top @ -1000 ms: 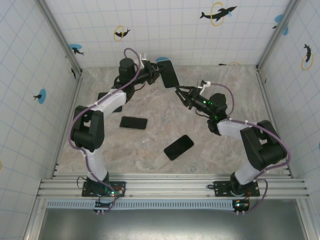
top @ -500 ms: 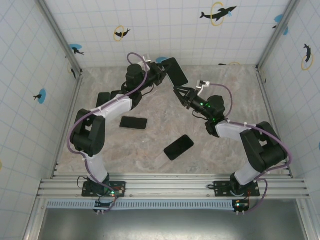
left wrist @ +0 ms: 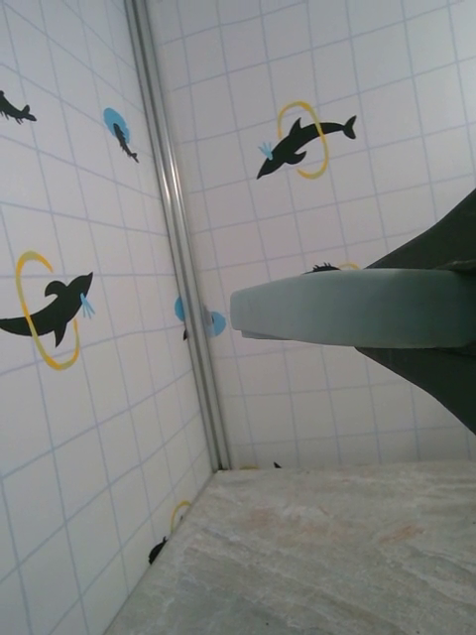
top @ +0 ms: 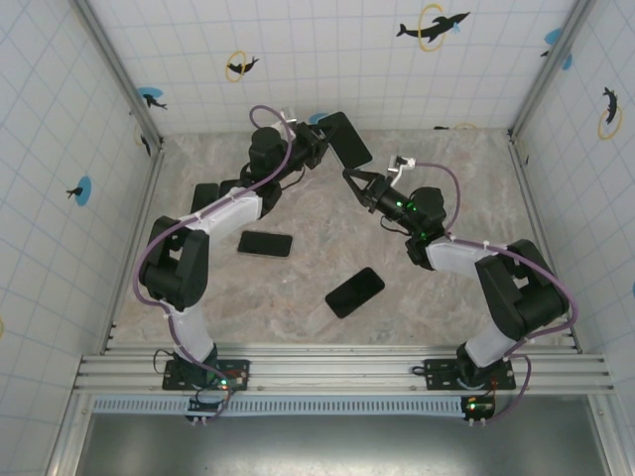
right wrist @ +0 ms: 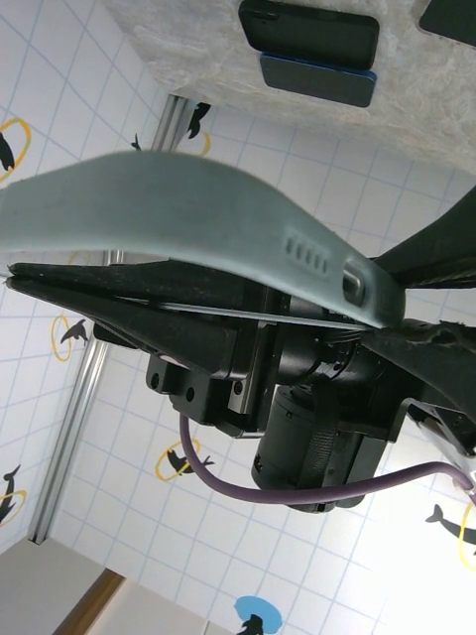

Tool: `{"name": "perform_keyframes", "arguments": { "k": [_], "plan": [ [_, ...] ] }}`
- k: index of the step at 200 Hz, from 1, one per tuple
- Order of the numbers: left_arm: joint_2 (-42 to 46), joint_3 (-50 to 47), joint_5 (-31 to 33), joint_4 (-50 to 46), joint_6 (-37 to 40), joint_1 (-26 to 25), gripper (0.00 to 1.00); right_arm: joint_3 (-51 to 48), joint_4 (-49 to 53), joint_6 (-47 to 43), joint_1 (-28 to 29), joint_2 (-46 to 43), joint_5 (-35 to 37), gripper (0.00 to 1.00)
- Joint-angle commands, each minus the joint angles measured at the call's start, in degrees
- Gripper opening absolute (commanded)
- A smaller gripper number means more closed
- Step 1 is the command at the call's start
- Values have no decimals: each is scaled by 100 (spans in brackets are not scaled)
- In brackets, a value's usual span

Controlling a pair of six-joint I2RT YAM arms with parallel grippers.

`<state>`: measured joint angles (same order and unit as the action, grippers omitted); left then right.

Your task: Take the phone out of the phone case

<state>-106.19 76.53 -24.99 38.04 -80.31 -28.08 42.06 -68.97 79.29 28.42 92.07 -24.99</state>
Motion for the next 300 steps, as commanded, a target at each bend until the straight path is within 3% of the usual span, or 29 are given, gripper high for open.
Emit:
{"name": "perform_keyframes", "arguments": {
  "k": [1,75,121,139,154,174,205,223,246,275,300],
  "plan": [
    [295,116,-106,550,-235,-14,0,144,169,-297,-39,52,17,9],
    [283,392,-494,724,-828,-13,0,206,2593,-2598,-206,-196,45,1],
    [294,630,-729,380,-609,-7,0,314,3277,-3480,-188,-346,241,2],
    [303,657,-778,356,-459,-8,0,218,2865,-3262,-271,-399,137,3],
    [293,748,-895,67,-93,23,0,205,2507,-3158,-301,-435,-59,8],
    [266,707,-1139,19,346,154,0,171,2257,-3259,-384,-528,-383,25],
    [249,857,-1908,-281,1641,464,0,142,2010,-3729,-663,-645,-1511,39],
    [219,1058,-2440,-372,2308,558,0,234,2168,-4478,-781,-744,-2254,48],
    [117,1595,-2916,-1467,3633,558,0,691,3390,-5824,-846,-821,-2851,52],
    [285,1588,-3229,-2175,5352,596,0,870,3746,-6685,-1093,-901,-3389,56],
    [324,1614,-3366,-2088,5418,734,0,1330,4634,-7302,-1198,-774,-3488,56]
  ]
}}
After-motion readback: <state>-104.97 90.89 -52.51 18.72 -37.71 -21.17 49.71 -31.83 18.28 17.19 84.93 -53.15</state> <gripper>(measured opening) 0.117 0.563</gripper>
